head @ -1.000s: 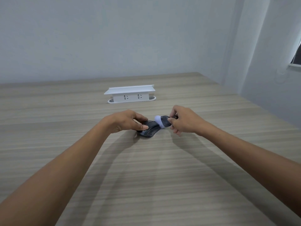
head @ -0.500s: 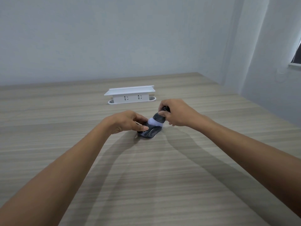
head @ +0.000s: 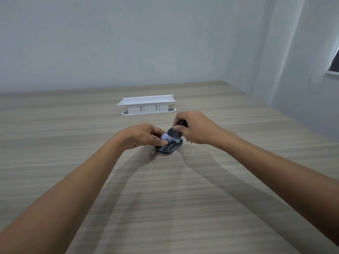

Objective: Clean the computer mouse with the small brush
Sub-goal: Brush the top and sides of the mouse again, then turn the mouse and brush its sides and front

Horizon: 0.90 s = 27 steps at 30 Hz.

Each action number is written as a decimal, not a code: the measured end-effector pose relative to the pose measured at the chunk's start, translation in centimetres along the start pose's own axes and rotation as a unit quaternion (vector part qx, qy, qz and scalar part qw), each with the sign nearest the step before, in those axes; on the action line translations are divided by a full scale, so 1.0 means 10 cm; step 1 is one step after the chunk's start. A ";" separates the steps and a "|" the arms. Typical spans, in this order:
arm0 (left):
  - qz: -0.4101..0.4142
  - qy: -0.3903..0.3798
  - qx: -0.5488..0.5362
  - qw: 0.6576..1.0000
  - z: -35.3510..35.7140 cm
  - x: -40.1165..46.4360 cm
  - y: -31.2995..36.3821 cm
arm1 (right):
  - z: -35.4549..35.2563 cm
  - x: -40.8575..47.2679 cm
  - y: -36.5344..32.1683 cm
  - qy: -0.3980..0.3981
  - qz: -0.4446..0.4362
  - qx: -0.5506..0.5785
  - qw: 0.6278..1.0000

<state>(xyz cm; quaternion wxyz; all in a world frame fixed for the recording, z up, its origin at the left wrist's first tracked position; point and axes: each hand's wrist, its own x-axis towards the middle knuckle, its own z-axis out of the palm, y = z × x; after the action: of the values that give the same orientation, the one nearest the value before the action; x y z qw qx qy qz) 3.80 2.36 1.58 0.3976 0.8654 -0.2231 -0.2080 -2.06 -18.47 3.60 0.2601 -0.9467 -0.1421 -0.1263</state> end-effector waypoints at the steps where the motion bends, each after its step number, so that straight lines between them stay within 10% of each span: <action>1: -0.001 -0.002 0.003 1.000 0.00 0.00 -0.01 | 0.00 0.00 -0.01 -0.005 0.003 0.007 1.000; 27: -0.060 0.028 0.050 0.997 0.05 0.01 0.17 | 0.10 -0.42 0.01 -0.041 0.262 0.274 0.924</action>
<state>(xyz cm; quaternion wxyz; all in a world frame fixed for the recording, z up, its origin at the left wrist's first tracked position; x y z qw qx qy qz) 3.26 1.01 2.63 0.3469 0.9015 -0.1696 -0.1956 -5.78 -18.86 1.37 0.5273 -0.8462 0.0714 0.0294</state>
